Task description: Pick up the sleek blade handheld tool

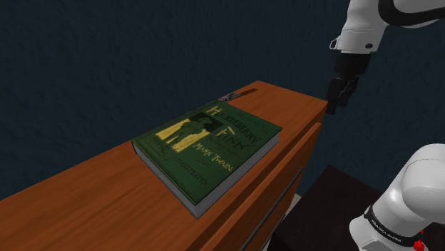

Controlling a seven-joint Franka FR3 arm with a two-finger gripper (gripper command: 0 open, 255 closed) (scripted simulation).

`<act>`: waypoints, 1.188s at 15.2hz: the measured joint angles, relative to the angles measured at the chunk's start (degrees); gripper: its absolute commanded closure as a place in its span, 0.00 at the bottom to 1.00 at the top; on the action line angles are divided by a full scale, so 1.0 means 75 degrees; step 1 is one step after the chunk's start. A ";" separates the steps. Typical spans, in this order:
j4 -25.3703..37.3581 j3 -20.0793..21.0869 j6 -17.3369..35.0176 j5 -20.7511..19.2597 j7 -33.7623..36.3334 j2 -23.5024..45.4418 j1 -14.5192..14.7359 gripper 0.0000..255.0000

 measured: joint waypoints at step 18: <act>0.3112 0.2706 0.1396 0.0813 0.6780 0.4032 -0.1220 0.00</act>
